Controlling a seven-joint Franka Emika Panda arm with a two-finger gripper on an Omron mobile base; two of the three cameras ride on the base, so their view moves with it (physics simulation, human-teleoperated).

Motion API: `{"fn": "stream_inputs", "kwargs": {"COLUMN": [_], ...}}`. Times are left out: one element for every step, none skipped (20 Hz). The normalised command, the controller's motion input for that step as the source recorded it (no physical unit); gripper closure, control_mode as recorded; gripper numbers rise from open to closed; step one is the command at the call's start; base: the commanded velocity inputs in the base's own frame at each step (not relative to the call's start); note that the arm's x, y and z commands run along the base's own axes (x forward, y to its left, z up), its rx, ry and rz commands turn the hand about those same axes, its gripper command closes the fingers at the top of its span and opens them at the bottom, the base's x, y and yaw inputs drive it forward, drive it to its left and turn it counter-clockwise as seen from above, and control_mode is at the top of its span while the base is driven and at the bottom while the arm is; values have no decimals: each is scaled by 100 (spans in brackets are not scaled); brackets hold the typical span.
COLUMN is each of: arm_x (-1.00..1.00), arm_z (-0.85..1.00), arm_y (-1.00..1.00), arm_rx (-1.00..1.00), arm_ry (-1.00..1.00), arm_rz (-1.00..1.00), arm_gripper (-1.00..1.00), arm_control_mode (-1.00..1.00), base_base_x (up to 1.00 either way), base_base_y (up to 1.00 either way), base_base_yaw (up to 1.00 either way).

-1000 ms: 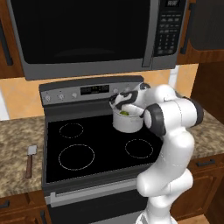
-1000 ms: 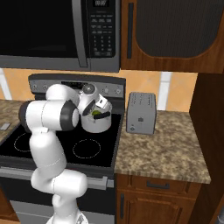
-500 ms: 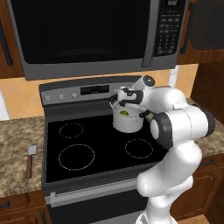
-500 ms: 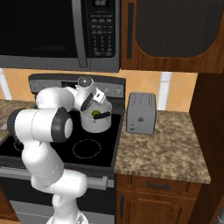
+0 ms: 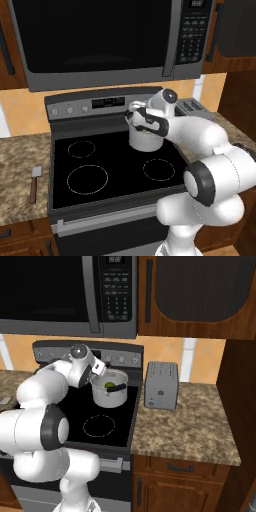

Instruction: Put the lime and garlic in the pot. Retrieve the spatula and lightly stir the vegetables in the pot.

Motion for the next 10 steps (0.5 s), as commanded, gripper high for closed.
{"fn": "stream_inputs", "kwargs": {"arm_x": [-91,-93,-96,-99,-100,-100,-100,-100,-100,-100], "arm_z": [46,46,49,48,48,47,47,44,37,27], "arm_y": [31,31,29,28,26,24,25,23,27,26], "arm_rx": [0,0,0,0,0,-1,-3,-5,-8,-9], "arm_ry": [-4,-3,-3,-1,0,0,0,0,4,5], "arm_rz": [3,3,3,3,3,3,3,5,7,9], "arm_gripper": [-100,-100,-100,-100,-100,-100,-100,-100,-100,-100], "arm_control_mode": [-100,-100,-100,-100,-100,-100,-100,-100,-100,-100], "base_base_x": [0,0,0,0,0,0,0,0,0,0], "base_base_y": [0,0,0,0,0,0,0,0,0,0], "base_base_yaw": [0,0,0,0,0,0,0,0,0,0]}}
